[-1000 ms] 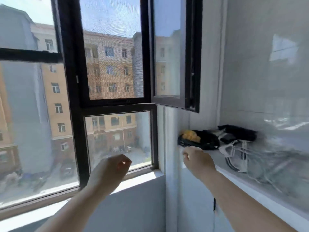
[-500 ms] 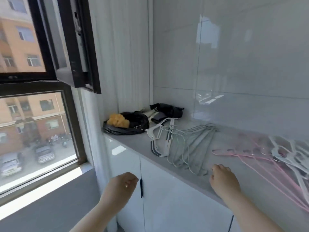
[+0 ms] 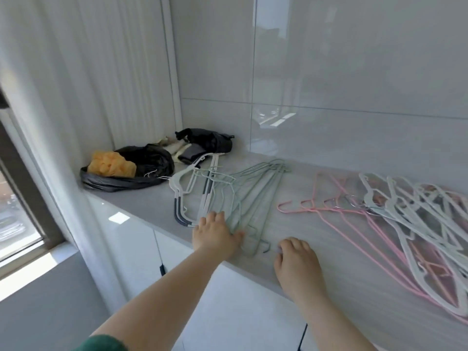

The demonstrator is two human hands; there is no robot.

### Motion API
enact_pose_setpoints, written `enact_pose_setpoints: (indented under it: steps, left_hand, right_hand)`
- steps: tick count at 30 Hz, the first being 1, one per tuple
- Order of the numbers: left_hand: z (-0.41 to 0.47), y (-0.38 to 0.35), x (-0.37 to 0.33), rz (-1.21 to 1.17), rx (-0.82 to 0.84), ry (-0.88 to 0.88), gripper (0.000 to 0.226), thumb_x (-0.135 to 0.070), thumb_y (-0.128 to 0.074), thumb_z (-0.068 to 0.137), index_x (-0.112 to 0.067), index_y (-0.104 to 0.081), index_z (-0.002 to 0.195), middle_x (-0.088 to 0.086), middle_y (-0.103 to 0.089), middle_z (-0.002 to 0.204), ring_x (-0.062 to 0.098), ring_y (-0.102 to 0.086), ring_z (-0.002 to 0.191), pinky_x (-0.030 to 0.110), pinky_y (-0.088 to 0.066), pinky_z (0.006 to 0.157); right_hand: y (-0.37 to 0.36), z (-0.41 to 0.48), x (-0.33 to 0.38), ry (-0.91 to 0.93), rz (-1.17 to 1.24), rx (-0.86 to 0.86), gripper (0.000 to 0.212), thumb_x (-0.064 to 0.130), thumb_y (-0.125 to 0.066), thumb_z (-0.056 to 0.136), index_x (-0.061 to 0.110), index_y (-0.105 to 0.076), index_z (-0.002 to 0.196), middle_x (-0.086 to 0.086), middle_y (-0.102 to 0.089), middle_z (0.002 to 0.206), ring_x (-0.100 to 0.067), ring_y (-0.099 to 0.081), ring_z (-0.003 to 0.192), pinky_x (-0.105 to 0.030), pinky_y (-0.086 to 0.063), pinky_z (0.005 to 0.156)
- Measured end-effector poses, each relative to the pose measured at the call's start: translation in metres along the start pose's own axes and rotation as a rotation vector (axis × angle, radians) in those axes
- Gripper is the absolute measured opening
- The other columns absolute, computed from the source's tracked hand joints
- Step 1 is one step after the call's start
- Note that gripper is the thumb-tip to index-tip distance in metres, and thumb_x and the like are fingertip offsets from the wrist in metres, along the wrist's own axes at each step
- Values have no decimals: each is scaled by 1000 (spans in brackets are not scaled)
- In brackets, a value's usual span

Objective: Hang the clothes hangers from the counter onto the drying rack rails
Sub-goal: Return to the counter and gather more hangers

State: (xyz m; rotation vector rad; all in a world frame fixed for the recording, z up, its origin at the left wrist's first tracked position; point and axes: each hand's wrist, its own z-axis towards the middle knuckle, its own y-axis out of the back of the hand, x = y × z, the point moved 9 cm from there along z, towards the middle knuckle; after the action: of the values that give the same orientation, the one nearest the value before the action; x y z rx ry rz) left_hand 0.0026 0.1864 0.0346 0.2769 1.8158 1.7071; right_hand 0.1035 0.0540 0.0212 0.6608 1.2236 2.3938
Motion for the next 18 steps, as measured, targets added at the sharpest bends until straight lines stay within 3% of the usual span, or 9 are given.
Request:
enact_pose_setpoints:
  steps: [5, 9, 13, 15, 18]
  left_hand:
    - [22, -8, -2, 131, 26, 56, 64, -64, -39, 84, -20, -48, 129, 3, -36, 139, 26, -28, 129, 35, -23, 106]
    - [30, -10, 2, 3, 62, 120, 44, -49, -47, 87, -21, -58, 120, 3, -40, 135, 26, -31, 127, 35, -23, 104]
    - [29, -3, 6, -30, -29, 127, 39, -35, -39, 94, -14, -55, 123, 5, -39, 134, 27, -32, 125, 34, -26, 103]
    - [25, 3, 8, -203, -97, 141, 37, -25, -33, 97, -4, -53, 120, 10, -40, 132, 30, -39, 120, 35, -31, 99]
    - [21, 12, 14, -564, -166, 189, 31, -15, -29, 98, 4, -51, 109, 19, -51, 118, 35, -55, 99, 34, -41, 80]
  right_hand:
    - [1, 0, 0, 10, -27, -32, 25, 25, -34, 63, 17, -57, 56, 0, -56, 57, -23, -57, 53, -26, -47, 47]
    - [1, 0, 0, 17, -41, -53, 27, 26, -34, 63, 18, -58, 56, 2, -57, 57, -21, -58, 53, -26, -47, 47]
    - [3, 0, 0, 25, -50, -90, 27, 25, -33, 62, 20, -58, 54, 3, -56, 57, -20, -57, 52, -25, -46, 47]
    - [3, -1, 0, 29, -51, -106, 27, 25, -33, 62, 19, -58, 54, 3, -56, 57, -20, -58, 52, -25, -47, 47]
    - [4, -1, 0, 32, -49, -118, 28, 25, -32, 61, 19, -58, 53, 4, -56, 56, -19, -58, 52, -25, -47, 47]
